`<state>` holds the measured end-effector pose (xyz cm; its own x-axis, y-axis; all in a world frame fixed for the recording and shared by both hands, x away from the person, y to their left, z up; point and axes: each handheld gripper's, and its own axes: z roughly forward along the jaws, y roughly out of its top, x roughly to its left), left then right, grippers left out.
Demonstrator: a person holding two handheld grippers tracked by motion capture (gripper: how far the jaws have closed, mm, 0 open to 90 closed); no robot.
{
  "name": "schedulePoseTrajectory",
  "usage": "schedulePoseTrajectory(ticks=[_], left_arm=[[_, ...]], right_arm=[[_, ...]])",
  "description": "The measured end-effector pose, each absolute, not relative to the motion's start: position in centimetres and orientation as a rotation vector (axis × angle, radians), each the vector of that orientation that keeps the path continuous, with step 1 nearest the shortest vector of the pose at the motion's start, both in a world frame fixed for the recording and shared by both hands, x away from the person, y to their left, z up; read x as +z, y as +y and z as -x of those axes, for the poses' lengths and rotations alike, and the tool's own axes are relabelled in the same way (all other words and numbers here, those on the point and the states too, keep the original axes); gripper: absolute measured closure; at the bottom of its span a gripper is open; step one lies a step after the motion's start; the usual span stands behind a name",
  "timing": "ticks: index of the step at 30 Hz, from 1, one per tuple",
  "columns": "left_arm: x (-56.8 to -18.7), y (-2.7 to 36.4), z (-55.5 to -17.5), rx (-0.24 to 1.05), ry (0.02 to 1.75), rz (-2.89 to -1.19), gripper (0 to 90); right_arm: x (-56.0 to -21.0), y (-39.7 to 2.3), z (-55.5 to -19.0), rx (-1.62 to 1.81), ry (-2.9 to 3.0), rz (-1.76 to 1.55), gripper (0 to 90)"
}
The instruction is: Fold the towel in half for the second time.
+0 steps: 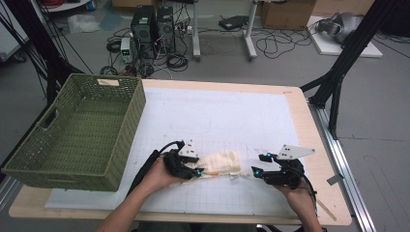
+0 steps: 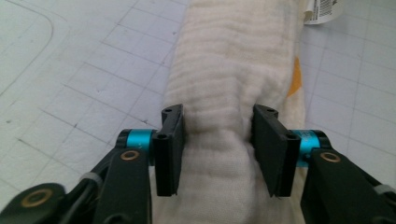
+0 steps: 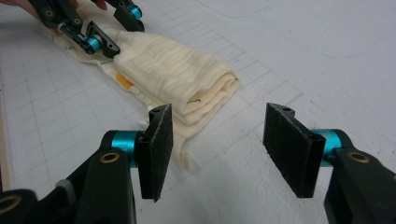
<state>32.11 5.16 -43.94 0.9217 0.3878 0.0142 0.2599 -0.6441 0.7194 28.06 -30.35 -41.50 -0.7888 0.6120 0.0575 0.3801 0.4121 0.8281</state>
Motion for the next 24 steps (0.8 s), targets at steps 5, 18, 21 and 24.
schedulePoseTrajectory(ticks=[5, 18, 21, 24], left_arm=[[-43.9, 5.2, -32.1, 0.214, 0.460, -2.302, 61.3], [-43.8, 5.6, -31.1, 0.141, 0.377, -2.347, 37.0], [-43.8, 5.6, -31.1, 0.176, 0.385, -2.350, 41.2], [-43.8, 5.7, -31.2, 0.204, 0.382, -2.348, 51.0]], right_arm=[[-41.5, -30.2, -28.1, 1.317, 2.419, -0.871, 42.4], [-41.5, -30.6, -28.1, 1.323, 2.403, -0.890, 41.9], [-41.5, -30.6, -28.2, 1.326, 2.401, -0.897, 41.7], [-41.4, -30.4, -28.1, 1.322, 2.406, -0.891, 41.6]])
